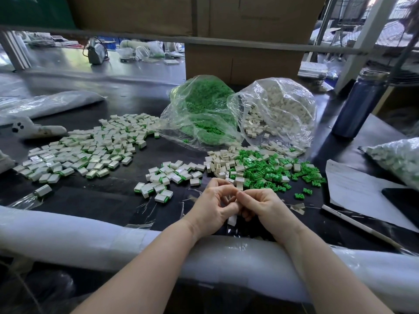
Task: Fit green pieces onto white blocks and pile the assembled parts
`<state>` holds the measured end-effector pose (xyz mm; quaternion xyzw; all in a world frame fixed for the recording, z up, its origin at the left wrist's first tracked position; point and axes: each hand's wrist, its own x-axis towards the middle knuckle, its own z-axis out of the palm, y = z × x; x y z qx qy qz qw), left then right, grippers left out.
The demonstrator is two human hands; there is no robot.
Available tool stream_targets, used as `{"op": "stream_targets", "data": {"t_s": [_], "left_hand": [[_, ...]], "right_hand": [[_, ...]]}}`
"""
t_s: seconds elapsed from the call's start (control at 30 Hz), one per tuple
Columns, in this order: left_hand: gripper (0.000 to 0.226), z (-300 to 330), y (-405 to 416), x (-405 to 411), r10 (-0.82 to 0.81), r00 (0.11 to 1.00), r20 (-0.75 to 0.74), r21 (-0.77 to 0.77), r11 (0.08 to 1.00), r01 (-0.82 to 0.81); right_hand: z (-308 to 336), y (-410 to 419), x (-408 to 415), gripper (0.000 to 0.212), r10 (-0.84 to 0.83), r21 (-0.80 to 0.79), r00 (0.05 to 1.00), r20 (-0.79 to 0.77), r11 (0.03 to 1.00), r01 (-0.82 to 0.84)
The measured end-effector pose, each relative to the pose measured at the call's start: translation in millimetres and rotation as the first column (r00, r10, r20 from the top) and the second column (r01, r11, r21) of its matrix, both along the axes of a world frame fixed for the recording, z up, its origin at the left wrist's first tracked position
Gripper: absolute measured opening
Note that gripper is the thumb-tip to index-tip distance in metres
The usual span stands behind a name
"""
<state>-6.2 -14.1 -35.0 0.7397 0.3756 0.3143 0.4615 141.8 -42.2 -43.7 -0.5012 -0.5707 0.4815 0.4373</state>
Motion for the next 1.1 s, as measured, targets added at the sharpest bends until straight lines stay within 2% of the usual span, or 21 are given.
{"op": "stream_targets", "data": {"t_s": [0.23, 0.43, 0.57, 1.1], "left_hand": [[0.011, 0.2, 0.6, -0.2, 0.006, 0.998, 0.06, -0.01, 1.0, -0.005], [0.012, -3.2, 1.2, 0.6, -0.01, 1.0, -0.009, 0.024, 1.0, 0.01], [0.011, -3.5, 1.0, 2.1, -0.006, 1.0, -0.021, 0.035, 0.999, 0.007], [0.009, -4.0, 1.3, 2.7, -0.029, 1.0, -0.013, 0.025, 0.999, 0.029]], "right_hand": [[3.3, -1.4, -4.1, 0.028, 0.003, -0.018, 0.997, -0.076, 1.0, -0.005], [2.1, -2.3, -2.2, 0.02, -0.021, -0.006, 0.999, -0.033, 1.0, 0.021], [1.4, -2.4, -2.4, 0.023, -0.046, 0.006, 0.999, -0.006, 0.999, 0.046], [1.0, -1.6, -2.1, 0.025, -0.065, 0.017, 0.998, 0.026, 0.998, 0.065]]}}
